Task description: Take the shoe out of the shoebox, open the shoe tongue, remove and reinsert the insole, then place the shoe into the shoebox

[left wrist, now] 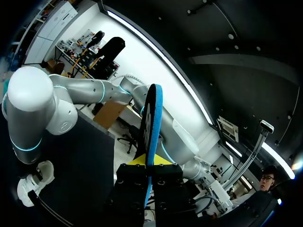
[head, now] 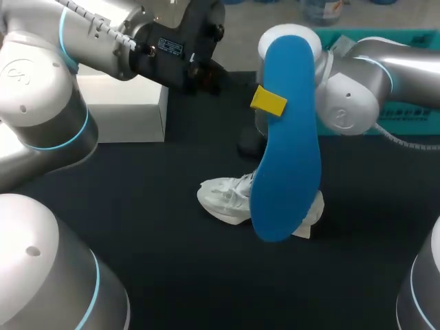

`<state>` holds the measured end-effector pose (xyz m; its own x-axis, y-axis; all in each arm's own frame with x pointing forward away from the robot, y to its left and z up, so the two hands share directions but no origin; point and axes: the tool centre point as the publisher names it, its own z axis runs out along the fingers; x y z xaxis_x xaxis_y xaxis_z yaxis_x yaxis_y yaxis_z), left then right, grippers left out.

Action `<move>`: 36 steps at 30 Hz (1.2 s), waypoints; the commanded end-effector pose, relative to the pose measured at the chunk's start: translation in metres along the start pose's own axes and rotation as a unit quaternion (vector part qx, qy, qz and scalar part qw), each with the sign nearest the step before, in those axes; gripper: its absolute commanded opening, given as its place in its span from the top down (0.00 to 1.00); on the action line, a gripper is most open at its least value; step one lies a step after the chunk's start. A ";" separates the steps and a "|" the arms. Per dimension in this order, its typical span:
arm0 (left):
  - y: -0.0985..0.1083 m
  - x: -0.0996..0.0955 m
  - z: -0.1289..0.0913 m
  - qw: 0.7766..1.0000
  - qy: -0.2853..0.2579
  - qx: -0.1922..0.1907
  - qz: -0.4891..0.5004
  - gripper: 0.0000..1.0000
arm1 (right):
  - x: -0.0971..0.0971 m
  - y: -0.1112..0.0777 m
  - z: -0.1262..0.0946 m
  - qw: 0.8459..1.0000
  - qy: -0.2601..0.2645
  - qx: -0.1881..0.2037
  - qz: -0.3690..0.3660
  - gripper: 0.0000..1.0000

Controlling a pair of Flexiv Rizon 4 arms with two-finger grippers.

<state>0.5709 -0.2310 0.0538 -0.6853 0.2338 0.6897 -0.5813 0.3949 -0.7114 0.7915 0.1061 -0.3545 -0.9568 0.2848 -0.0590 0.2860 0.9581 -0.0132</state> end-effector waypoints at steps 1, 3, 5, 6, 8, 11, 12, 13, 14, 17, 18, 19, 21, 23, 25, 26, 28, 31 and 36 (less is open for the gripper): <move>0.000 0.000 0.001 1.000 0.000 -0.001 0.000 1.00 | 0.000 0.010 -0.032 0.994 0.005 0.025 0.107 1.00; 0.000 0.000 0.001 1.000 0.000 -0.001 0.000 1.00 | 0.000 0.013 -0.038 0.989 0.019 0.014 0.149 1.00; 0.000 0.000 0.001 1.000 0.000 -0.001 0.000 1.00 | -0.001 0.014 -0.040 0.982 0.032 -0.009 0.186 1.00; 0.000 0.000 0.001 1.000 0.000 -0.001 0.000 1.00 | -0.003 0.014 -0.041 0.974 0.046 -0.002 0.221 1.00; 0.000 0.000 0.001 1.000 0.000 -0.001 0.000 1.00 | -0.003 0.017 -0.043 0.964 0.045 -0.019 0.262 1.00; 0.000 0.000 0.001 1.000 0.000 -0.001 0.000 1.00 | -0.001 0.022 -0.048 0.946 0.048 -0.031 0.318 1.00; 0.000 0.000 0.001 1.000 0.000 -0.001 0.000 1.00 | -0.001 0.024 -0.050 0.943 0.049 -0.045 0.326 1.00; 0.000 0.000 0.001 1.000 0.000 -0.001 0.000 1.00 | 0.001 0.025 -0.053 0.931 0.049 -0.055 0.359 1.00; 0.000 0.000 0.001 1.000 0.000 -0.001 0.000 1.00 | 0.002 0.029 -0.056 0.931 0.052 -0.063 0.356 1.00; 0.000 0.000 0.001 1.000 0.000 -0.001 0.000 1.00 | 0.002 0.032 -0.058 0.925 0.051 -0.072 0.369 1.00; 0.000 0.000 0.001 1.000 0.000 -0.001 0.000 1.00 | 0.002 0.032 -0.058 0.925 0.051 -0.072 0.369 1.00; 0.000 0.000 0.001 1.000 0.000 -0.001 0.000 1.00 | 0.002 0.032 -0.058 0.925 0.051 -0.072 0.369 1.00; 0.000 0.000 0.001 1.000 0.000 -0.001 0.000 1.00 | 0.002 0.032 -0.058 0.925 0.051 -0.072 0.369 1.00; 0.000 0.000 0.001 1.000 0.000 -0.001 0.000 1.00 | 0.002 0.032 -0.058 0.925 0.051 -0.072 0.369 1.00; 0.000 0.000 0.001 1.000 0.000 -0.001 0.000 1.00 | 0.002 0.032 -0.058 0.925 0.051 -0.072 0.369 1.00; 0.000 0.000 0.001 1.000 0.000 -0.001 0.000 1.00 | 0.002 0.032 -0.058 0.925 0.051 -0.072 0.369 1.00; 0.000 0.000 0.001 1.000 0.000 -0.001 0.000 1.00 | 0.002 0.032 -0.058 0.925 0.051 -0.072 0.369 1.00; 0.000 0.000 0.001 1.000 0.000 -0.001 0.000 1.00 | 0.004 0.033 -0.059 0.920 0.050 -0.072 0.383 1.00; 0.000 0.000 0.001 1.000 0.000 -0.001 0.000 1.00 | 0.014 0.040 -0.066 0.890 0.097 -0.103 0.434 1.00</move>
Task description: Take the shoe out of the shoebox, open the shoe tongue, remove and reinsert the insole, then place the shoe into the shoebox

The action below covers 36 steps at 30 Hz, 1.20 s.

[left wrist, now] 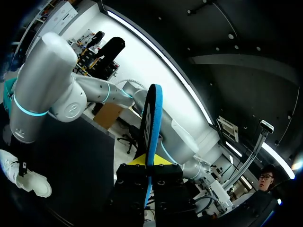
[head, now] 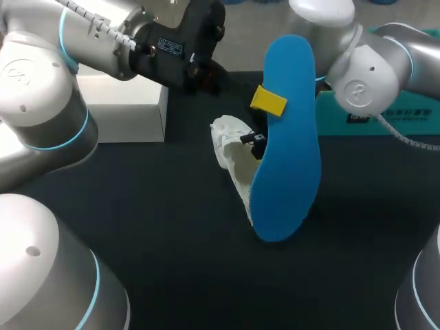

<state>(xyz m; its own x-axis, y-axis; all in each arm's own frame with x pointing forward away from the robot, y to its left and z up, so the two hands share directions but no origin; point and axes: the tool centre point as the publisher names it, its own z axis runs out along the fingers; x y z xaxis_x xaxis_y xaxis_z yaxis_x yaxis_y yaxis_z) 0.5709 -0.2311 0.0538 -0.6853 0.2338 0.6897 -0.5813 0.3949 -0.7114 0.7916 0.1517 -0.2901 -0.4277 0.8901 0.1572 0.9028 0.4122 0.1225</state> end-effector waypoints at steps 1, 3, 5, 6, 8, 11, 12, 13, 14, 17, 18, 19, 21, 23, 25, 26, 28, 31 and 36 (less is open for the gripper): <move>0.000 0.000 0.001 1.000 0.000 -0.001 0.000 1.00 | 0.004 -0.006 -0.002 0.999 0.028 -0.015 0.035 1.00; 0.000 0.000 0.001 1.000 0.000 -0.001 0.000 1.00 | 0.006 -0.007 -0.003 0.998 0.036 -0.016 0.050 1.00; 0.000 0.000 0.001 1.000 0.000 -0.001 0.000 1.00 | 0.008 -0.011 -0.004 0.997 0.038 -0.016 0.061 1.00; 0.000 0.000 0.001 1.000 0.000 -0.001 0.000 1.00 | 0.009 -0.012 -0.004 0.997 0.038 -0.014 0.061 1.00; 0.000 0.000 0.001 1.000 0.000 -0.001 0.000 1.00 | 0.010 -0.014 -0.002 0.998 0.039 -0.007 0.054 1.00; 0.000 0.000 0.001 1.000 0.000 -0.001 0.000 1.00 | 0.007 -0.017 0.006 0.997 0.047 0.004 0.054 1.00; 0.000 0.000 0.001 1.000 0.000 -0.001 0.000 1.00 | 0.006 -0.017 0.008 0.996 0.055 0.007 0.063 1.00; 0.000 0.000 0.001 1.000 0.000 -0.001 0.000 1.00 | 0.005 -0.018 0.011 0.996 0.061 0.006 0.063 1.00; 0.000 0.000 0.001 1.000 0.000 -0.001 0.000 1.00 | 0.004 -0.019 0.013 0.996 0.064 0.008 0.066 1.00; 0.000 0.000 0.001 1.000 0.000 -0.001 0.000 1.00 | 0.002 -0.019 0.020 0.994 0.077 0.009 0.078 1.00; 0.000 0.000 0.001 1.000 0.000 -0.001 0.000 1.00 | 0.002 -0.019 0.022 0.993 0.082 0.009 0.080 1.00; 0.000 0.000 0.001 1.000 0.000 -0.001 0.000 1.00 | 0.001 -0.019 0.024 0.992 0.090 0.007 0.089 1.00; 0.000 0.000 0.001 1.000 0.000 -0.001 0.000 1.00 | 0.001 -0.019 0.028 0.992 0.093 0.007 0.090 1.00; 0.000 0.000 0.001 1.000 0.000 -0.001 0.000 1.00 | -0.001 -0.019 0.033 0.990 0.103 0.007 0.097 1.00; 0.000 0.000 0.001 1.000 0.000 -0.001 0.000 1.00 | -0.002 -0.020 0.038 0.988 0.108 0.007 0.108 1.00; 0.000 0.000 0.001 1.000 0.000 -0.001 0.000 1.00 | -0.003 -0.020 0.041 0.988 0.110 0.007 0.111 1.00; 0.000 0.000 0.001 1.000 0.000 -0.001 0.000 1.00 | -0.004 -0.020 0.044 0.987 0.115 0.006 0.114 1.00; 0.000 0.000 0.001 1.000 0.000 -0.001 0.000 1.00 | -0.008 -0.021 0.051 0.985 0.130 0.004 0.117 1.00; 0.000 0.000 0.001 1.000 0.000 -0.001 0.000 1.00 | -0.012 -0.020 0.059 0.983 0.135 0.010 0.120 1.00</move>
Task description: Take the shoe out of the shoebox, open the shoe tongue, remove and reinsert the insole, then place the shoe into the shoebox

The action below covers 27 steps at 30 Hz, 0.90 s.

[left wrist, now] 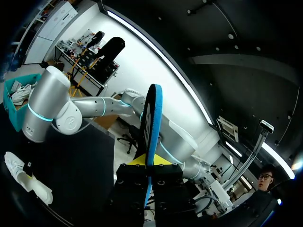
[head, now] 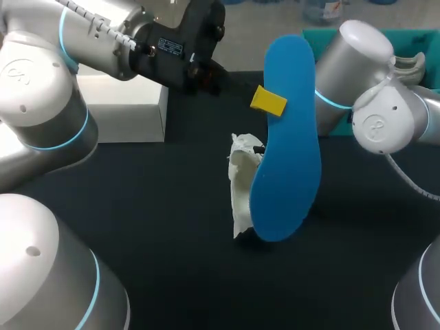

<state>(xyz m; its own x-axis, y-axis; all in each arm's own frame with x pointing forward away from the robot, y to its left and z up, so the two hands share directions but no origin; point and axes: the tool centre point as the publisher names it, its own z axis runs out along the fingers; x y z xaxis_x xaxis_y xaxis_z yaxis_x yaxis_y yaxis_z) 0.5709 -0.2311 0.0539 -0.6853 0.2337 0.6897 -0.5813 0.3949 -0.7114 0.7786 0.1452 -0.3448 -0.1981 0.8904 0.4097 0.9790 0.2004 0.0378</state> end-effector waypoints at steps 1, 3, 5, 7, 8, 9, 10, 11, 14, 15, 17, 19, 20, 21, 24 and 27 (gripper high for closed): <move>0.000 0.000 0.001 1.000 0.000 -0.001 0.000 1.00 | -0.006 0.003 0.007 1.000 0.014 0.004 0.002 1.00; 0.000 0.000 0.001 1.000 0.000 -0.001 0.000 1.00 | -0.008 0.003 0.010 1.000 0.017 0.006 0.004 1.00; 0.000 0.000 0.001 1.000 0.000 -0.001 0.000 1.00 | -0.009 0.003 0.012 1.000 0.023 0.006 0.006 1.00; 0.000 0.000 0.001 1.000 0.000 -0.001 0.000 1.00 | -0.009 0.003 0.012 1.000 0.029 0.004 0.008 1.00; 0.000 0.000 0.001 1.000 0.000 -0.001 0.000 1.00 | -0.007 0.003 0.011 0.999 0.033 0.003 0.008 0.72; 0.000 0.000 0.001 1.000 0.000 -0.001 0.000 1.00 | -0.006 0.002 0.009 0.999 0.035 0.000 0.010 0.00; 0.000 0.000 0.001 1.000 0.000 -0.001 0.000 1.00 | -0.005 0.001 0.006 0.999 0.035 -0.003 0.008 0.00; 0.000 0.000 0.001 1.000 0.000 -0.001 0.000 1.00 | -0.003 0.000 0.003 0.999 0.035 -0.004 0.008 0.00; 0.000 0.000 0.001 1.000 0.000 -0.001 0.000 1.00 | 0.003 -0.005 -0.009 0.999 0.044 -0.021 0.007 0.00; 0.000 0.000 0.001 1.000 0.000 -0.001 0.000 1.00 | 0.005 -0.006 -0.013 0.999 0.041 -0.022 0.010 0.00; 0.000 0.000 0.001 1.000 0.000 -0.001 0.000 1.00 | 0.011 -0.010 -0.024 0.998 0.046 -0.032 0.009 0.00; 0.000 0.000 0.001 1.000 0.000 -0.001 0.000 1.00 | 0.015 -0.013 -0.034 0.997 0.056 -0.048 0.004 0.00; 0.000 0.000 0.001 1.000 0.000 -0.001 0.000 1.00 | 0.017 -0.014 -0.039 0.997 0.062 -0.055 0.005 0.00; 0.000 0.000 0.001 1.000 0.000 -0.001 0.000 1.00 | 0.018 -0.016 -0.044 0.996 0.068 -0.063 0.007 0.00; 0.000 0.000 0.001 1.000 0.000 -0.001 0.000 1.00 | 0.023 -0.020 -0.062 0.992 0.089 -0.087 0.001 0.00; 0.000 0.000 0.001 1.000 0.000 -0.001 0.000 1.00 | 0.027 -0.020 -0.074 0.991 0.089 -0.098 -0.005 0.00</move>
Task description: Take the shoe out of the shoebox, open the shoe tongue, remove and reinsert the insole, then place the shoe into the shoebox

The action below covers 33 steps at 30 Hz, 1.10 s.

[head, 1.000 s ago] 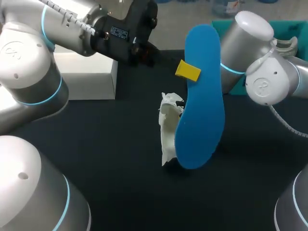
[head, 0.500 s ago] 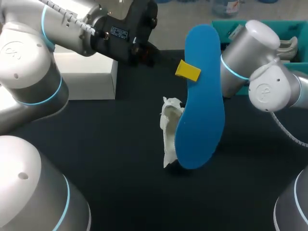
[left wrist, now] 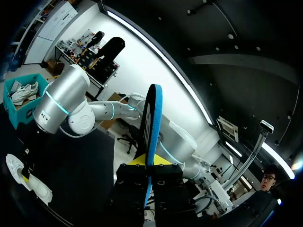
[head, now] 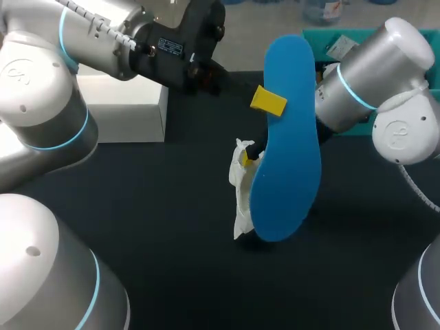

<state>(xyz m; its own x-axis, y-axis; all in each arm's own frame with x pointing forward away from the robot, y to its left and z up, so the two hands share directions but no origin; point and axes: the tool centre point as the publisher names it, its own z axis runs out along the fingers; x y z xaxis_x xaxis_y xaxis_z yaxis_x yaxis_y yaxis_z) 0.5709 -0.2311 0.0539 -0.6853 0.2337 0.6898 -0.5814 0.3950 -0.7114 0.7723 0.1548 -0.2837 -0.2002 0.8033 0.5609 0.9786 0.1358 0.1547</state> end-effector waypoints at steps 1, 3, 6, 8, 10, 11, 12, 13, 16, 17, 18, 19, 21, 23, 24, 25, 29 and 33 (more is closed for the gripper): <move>0.000 0.000 0.000 1.000 0.000 -0.001 0.000 1.00 | -0.003 -0.015 -0.026 1.000 0.003 -0.030 -0.007 0.00; 0.000 0.000 0.000 1.000 0.000 -0.001 0.000 1.00 | -0.003 -0.015 -0.026 1.000 0.003 -0.030 -0.007 0.00; 0.000 0.000 0.000 1.000 0.000 -0.001 0.000 1.00 | -0.003 -0.015 -0.026 1.000 0.003 -0.030 -0.007 0.00; 0.000 0.000 0.000 1.000 0.000 -0.001 0.000 1.00 | -0.003 -0.015 -0.026 1.000 0.003 -0.030 -0.007 0.00; 0.000 0.000 0.000 1.000 0.000 -0.001 0.000 1.00 | -0.003 -0.015 -0.026 1.000 0.003 -0.030 -0.007 0.00; 0.000 0.000 0.000 1.000 0.000 -0.001 0.000 1.00 | -0.003 -0.015 -0.026 1.000 0.003 -0.030 -0.007 0.00; 0.000 0.000 0.000 1.000 0.000 -0.001 0.000 1.00 | -0.003 -0.015 -0.026 1.000 0.003 -0.030 -0.007 0.00; 0.000 0.000 0.000 1.000 0.000 -0.001 0.000 1.00 | -0.003 -0.015 -0.026 1.000 0.003 -0.030 -0.007 0.00; 0.000 0.000 0.000 1.000 0.000 -0.001 0.000 1.00 | 0.002 -0.015 -0.048 0.990 0.124 -0.059 0.008 0.00; 0.000 0.000 0.000 1.000 0.000 -0.001 0.000 1.00 | 0.005 -0.017 -0.057 0.986 0.155 -0.068 0.008 0.00; 0.000 0.000 0.000 1.000 0.000 -0.001 0.000 1.00 | 0.007 -0.019 -0.066 0.981 0.180 -0.073 0.008 0.00; 0.000 0.000 0.000 1.000 0.000 -0.001 0.000 1.00 | 0.008 -0.020 -0.076 0.975 0.208 -0.079 0.008 0.00; 0.000 0.000 0.000 1.000 0.000 -0.001 0.000 1.00 | 0.013 -0.024 -0.095 0.967 0.240 -0.087 0.001 0.00; 0.000 0.000 0.000 1.000 0.000 -0.001 0.000 1.00 | 0.018 -0.027 -0.111 0.957 0.276 -0.094 -0.008 0.00; 0.000 0.000 0.000 1.000 0.000 -0.001 0.000 1.00 | 0.021 -0.027 -0.119 0.951 0.293 -0.094 -0.006 0.00; 0.000 0.000 0.000 1.000 0.000 -0.001 0.000 1.00 | 0.022 -0.029 -0.125 0.950 0.296 -0.097 -0.004 0.00; 0.000 0.000 0.000 1.000 0.000 -0.001 0.000 1.00 | 0.027 -0.029 -0.142 0.941 0.327 -0.085 0.029 0.00; 0.000 0.000 0.000 1.000 0.000 -0.001 0.000 1.00 | 0.032 -0.026 -0.155 0.924 0.366 -0.096 0.051 0.00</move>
<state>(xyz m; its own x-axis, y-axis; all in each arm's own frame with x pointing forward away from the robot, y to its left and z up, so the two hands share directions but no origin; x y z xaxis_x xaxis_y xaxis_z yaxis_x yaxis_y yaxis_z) 0.5709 -0.2311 0.0539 -0.6853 0.2337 0.6898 -0.5813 0.3950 -0.7114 0.7451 0.1044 -0.1455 -0.1792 0.4028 0.8976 0.9797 -0.0101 0.2002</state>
